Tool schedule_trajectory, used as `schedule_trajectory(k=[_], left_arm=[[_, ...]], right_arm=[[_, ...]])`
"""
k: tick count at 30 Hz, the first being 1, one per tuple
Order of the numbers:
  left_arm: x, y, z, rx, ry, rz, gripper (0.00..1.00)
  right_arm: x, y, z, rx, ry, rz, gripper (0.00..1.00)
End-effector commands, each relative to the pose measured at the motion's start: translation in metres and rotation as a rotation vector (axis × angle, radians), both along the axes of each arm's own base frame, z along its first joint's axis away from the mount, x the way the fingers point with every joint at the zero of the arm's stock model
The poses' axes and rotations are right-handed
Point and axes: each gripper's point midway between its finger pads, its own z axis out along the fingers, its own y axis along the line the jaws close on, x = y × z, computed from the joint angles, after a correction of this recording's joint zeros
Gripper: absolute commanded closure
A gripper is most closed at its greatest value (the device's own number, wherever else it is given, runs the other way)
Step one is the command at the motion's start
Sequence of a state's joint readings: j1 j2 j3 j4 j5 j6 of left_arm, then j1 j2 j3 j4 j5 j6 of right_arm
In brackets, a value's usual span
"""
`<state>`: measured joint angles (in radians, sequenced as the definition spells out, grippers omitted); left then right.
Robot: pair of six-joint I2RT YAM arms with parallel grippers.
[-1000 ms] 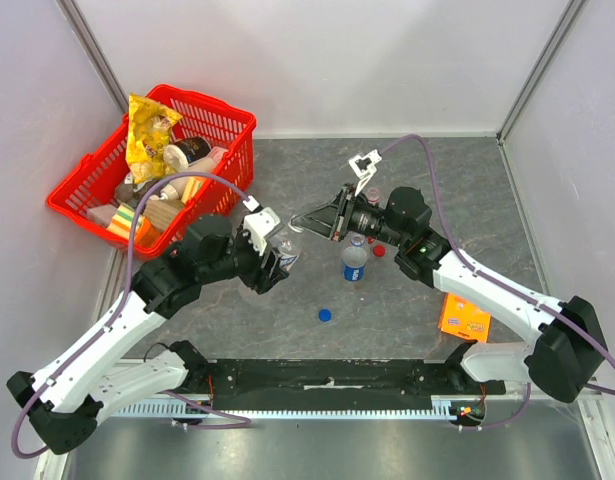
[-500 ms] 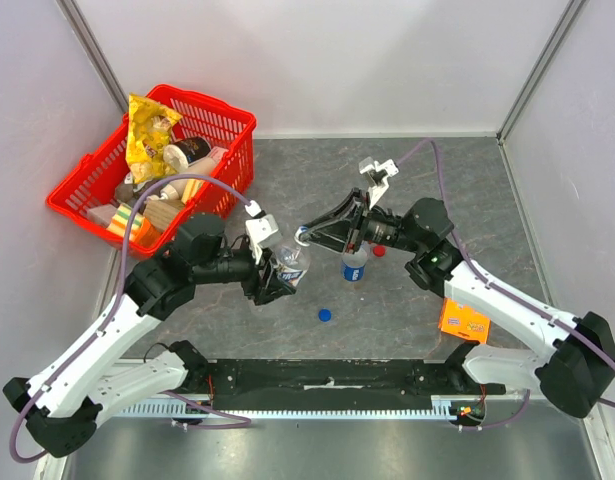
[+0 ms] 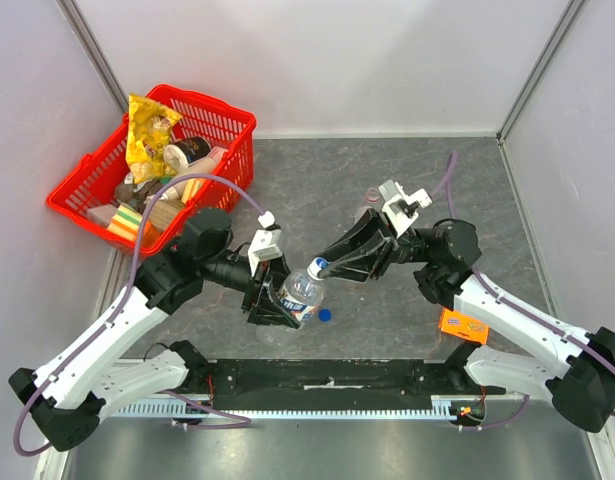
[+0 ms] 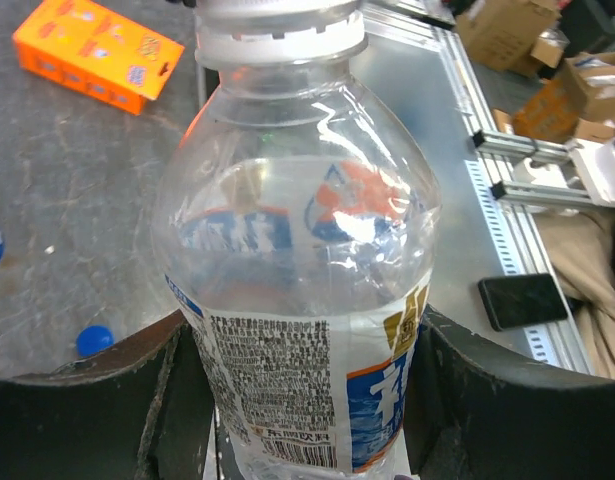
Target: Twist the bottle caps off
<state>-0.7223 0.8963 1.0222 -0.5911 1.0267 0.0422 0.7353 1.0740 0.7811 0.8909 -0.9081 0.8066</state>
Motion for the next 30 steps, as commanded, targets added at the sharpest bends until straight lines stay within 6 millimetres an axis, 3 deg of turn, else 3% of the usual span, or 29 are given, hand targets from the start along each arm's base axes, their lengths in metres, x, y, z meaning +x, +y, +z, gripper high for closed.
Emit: schedule_trajectory(k=[1,8,13,17,23,30], left_arm=[[-0.032,0.003,0.03,-0.103,0.038,-0.208,0.98],[-0.03,0.002,0.027,-0.097,0.039,-0.198,0.98],[-0.025,0.001,0.022,-0.081,0.035,-0.165,0.98],[-0.015,-0.001,0.014,-0.055,0.013,-0.103,0.98],[0.004,-0.002,-0.001,0.006,-0.023,0.02,0.98],[0.037,0.002,-0.022,0.099,-0.076,0.206,0.98]], right_arm=[[-0.021,-0.016,0.026,0.118,-0.13,0.032,1.0],[-0.024,-0.021,0.034,0.148,-0.143,0.016,0.97],[-0.022,-0.02,0.037,0.154,-0.117,0.011,0.68],[-0.02,-0.021,0.04,0.163,-0.104,-0.005,0.37],[-0.009,-0.02,0.04,0.144,-0.08,-0.072,0.06],[0.019,-0.018,0.032,0.076,-0.026,-0.237,0.02]])
